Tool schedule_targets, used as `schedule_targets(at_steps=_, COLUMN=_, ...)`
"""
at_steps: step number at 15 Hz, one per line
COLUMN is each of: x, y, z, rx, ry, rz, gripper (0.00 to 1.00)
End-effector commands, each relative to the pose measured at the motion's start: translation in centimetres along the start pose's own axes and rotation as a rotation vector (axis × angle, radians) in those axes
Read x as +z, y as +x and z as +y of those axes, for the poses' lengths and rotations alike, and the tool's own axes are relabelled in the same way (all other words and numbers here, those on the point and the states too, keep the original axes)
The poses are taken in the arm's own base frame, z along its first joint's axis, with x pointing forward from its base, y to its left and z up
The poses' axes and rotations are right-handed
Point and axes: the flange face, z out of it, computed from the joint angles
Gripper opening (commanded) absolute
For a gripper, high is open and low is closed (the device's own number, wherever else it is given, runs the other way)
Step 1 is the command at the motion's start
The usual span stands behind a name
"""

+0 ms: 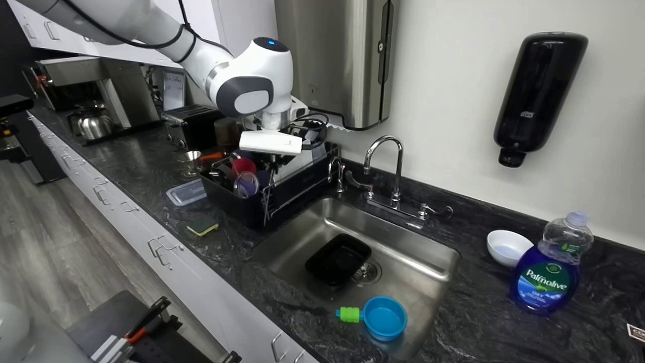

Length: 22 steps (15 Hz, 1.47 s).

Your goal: Put the knife on the dish rack in the sink

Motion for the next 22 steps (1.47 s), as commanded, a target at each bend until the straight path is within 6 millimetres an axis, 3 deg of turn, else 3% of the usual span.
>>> schedule_targets(at_steps=1, x=0.4, y=-0.2, z=3.7, rx=0.091, ry=-0.018, rz=0.011, gripper=0.03)
schedule_targets(at_steps=4, x=0.5, y=-1.1, z=7.5, rx=0.185, ry=-0.05, rz=0.021, gripper=0.03)
schedule_targets(at_steps=8, x=1.5, y=-1.6, z=10.5, rx=0.316, ry=-0.11, rz=0.036, gripper=0.03)
schedule_targets(at_steps=15, x=4.8, y=-2.6, z=12.1, rx=0.486, ry=-0.193, rz=0.062, gripper=0.03)
schedule_targets(at_steps=22, x=6.2, y=-3.2, z=11.6, rx=0.513, ry=-0.224, rz=0.008, gripper=0.03)
